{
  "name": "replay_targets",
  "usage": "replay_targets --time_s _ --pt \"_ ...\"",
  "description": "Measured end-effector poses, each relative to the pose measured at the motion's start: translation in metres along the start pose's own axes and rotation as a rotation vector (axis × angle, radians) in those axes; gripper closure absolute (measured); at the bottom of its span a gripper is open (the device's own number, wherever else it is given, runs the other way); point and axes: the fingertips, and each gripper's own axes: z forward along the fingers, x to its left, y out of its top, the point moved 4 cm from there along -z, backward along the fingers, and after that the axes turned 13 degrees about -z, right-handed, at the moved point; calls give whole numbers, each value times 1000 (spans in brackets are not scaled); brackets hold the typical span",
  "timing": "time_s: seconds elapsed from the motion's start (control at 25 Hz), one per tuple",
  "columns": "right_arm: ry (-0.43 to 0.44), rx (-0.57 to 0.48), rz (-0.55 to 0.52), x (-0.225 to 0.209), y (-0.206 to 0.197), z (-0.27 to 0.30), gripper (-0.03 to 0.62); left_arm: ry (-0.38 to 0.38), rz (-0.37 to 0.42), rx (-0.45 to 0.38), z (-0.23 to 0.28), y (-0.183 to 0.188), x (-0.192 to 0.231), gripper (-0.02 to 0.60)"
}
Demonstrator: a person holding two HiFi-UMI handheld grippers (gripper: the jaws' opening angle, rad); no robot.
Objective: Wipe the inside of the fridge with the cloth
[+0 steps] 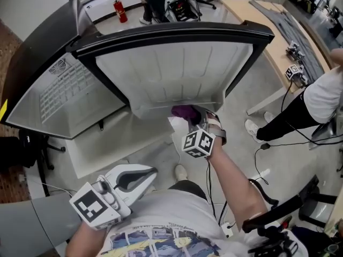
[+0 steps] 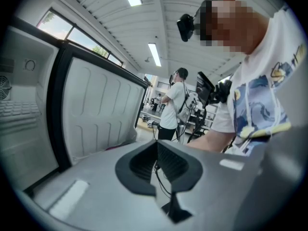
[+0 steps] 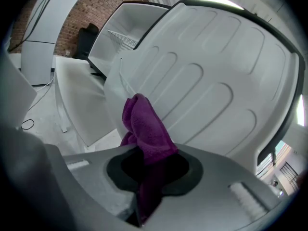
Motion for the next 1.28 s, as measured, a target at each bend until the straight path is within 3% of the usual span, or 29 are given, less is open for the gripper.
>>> replay_targets --time_s 0.56,1.28 --pt "-65 146 -2 -16 -48 -15 540 -60 -11 25 27 7 -15 575" --pt "-71 207 -77 -15 -80 -36 540 -86 3 45 42 5 -26 575"
